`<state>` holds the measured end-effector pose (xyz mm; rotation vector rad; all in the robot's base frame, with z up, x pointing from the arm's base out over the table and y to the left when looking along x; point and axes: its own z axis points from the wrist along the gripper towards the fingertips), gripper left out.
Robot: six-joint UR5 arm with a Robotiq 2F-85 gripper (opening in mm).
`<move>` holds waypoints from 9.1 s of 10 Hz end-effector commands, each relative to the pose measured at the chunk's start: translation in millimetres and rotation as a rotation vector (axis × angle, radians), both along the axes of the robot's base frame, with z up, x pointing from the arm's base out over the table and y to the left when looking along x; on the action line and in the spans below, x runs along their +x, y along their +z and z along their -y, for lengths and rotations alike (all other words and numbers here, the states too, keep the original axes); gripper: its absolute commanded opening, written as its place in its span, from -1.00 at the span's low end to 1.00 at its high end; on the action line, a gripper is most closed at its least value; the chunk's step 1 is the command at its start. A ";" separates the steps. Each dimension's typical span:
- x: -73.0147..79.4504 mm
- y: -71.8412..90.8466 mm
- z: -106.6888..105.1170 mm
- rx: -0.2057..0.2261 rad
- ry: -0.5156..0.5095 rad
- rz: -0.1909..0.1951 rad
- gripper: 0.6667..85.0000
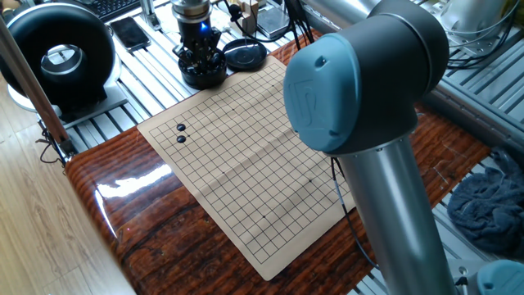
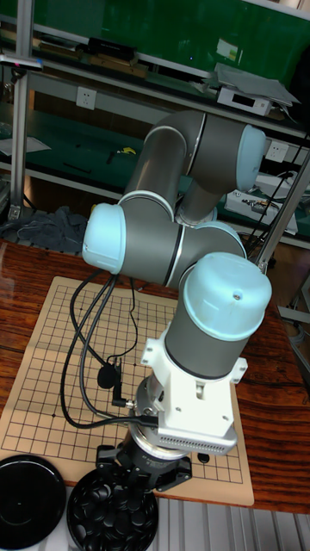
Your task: Play the first move as black on the 3-4 point in the upper right corner of the Go board
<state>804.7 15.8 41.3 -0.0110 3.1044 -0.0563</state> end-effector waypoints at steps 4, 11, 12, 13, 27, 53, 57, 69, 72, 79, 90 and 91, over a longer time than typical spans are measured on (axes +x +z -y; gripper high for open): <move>3.3 0.5 7.9 -0.020 -0.002 0.007 -0.46; 3.5 0.3 7.6 -0.009 0.009 0.002 -0.50; 4.3 -0.6 7.7 -0.009 0.009 0.004 -0.51; 5.0 -1.3 7.5 -0.008 0.009 0.005 -0.53; 18.2 5.4 -0.1 0.078 0.116 0.044 -0.46; 17.5 -2.8 -5.9 0.173 0.272 0.069 -0.35; 12.3 4.0 2.9 0.147 0.281 0.053 -0.35; 18.1 1.1 9.0 0.131 0.294 0.071 -0.25; 22.2 -0.3 12.5 0.116 0.285 0.083 -0.26; 22.0 -4.5 9.1 0.143 0.303 0.077 -0.28; 17.3 -7.5 3.3 0.193 0.292 0.059 -0.29; 17.2 -4.8 -0.3 0.215 0.287 0.060 -0.29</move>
